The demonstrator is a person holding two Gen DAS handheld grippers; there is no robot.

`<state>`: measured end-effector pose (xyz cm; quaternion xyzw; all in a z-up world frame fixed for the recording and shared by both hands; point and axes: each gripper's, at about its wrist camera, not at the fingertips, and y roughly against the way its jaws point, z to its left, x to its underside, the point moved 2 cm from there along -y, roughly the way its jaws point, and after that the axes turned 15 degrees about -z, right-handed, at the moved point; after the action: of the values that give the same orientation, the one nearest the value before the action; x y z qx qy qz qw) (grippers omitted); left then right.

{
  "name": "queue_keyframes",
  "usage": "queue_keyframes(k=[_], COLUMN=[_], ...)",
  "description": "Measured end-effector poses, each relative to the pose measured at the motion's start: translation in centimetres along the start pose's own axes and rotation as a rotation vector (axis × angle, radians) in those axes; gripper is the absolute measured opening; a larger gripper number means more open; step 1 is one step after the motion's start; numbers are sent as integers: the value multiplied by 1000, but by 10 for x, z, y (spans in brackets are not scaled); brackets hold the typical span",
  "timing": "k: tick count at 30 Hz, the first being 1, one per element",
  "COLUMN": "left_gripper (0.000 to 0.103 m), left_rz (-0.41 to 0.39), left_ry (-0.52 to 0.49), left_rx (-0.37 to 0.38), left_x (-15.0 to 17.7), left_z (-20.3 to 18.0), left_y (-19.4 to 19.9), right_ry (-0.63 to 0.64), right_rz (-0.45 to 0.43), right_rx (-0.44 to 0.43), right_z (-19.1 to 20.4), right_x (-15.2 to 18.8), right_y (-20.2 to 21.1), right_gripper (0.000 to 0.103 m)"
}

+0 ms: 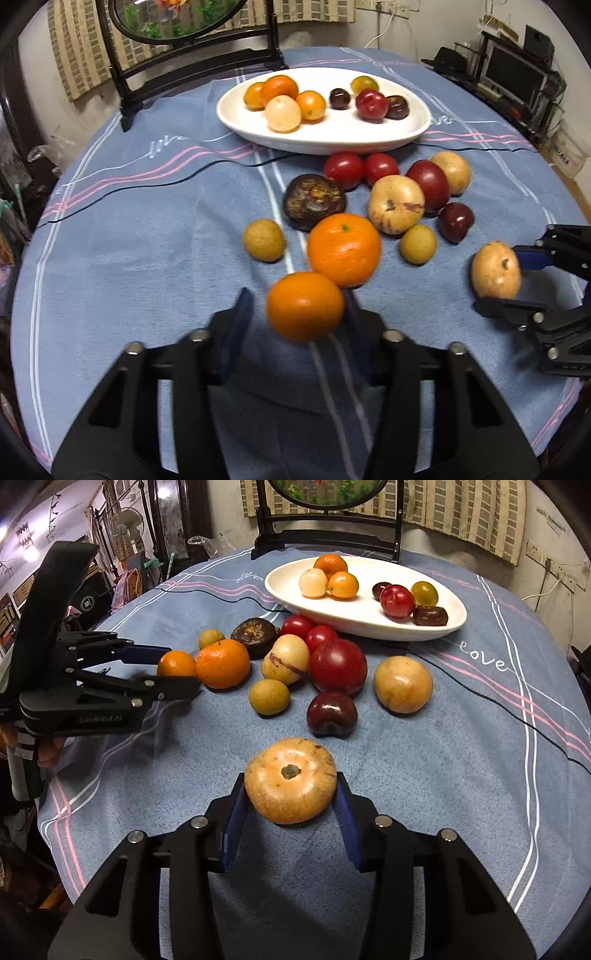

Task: Organize fruits
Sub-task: 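Grasp a tan round fruit with the right gripper while the left grasps an orange, then carry the tan fruit and orange over the white plate with both grippers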

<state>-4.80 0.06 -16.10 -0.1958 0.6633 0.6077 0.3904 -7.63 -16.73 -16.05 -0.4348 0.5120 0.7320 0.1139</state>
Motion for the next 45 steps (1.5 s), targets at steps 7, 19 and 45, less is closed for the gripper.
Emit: queue_keyframes(k=[7, 19, 45], left_gripper=[41, 41, 41], left_rz=[-28, -99, -204], left_ry=[-51, -40, -51], left_rx=[-10, -33, -87], left_x=[0, -22, -127], left_z=[-9, -12, -32], left_y=[10, 41, -1], right_ry=[-2, 2, -5], right_rz=[-3, -61, -242], right_rx=[-2, 4, 82], right_z=[-1, -1, -53], right_x=[0, -10, -124], right_y=[1, 20, 32], right_gripper=[46, 46, 46])
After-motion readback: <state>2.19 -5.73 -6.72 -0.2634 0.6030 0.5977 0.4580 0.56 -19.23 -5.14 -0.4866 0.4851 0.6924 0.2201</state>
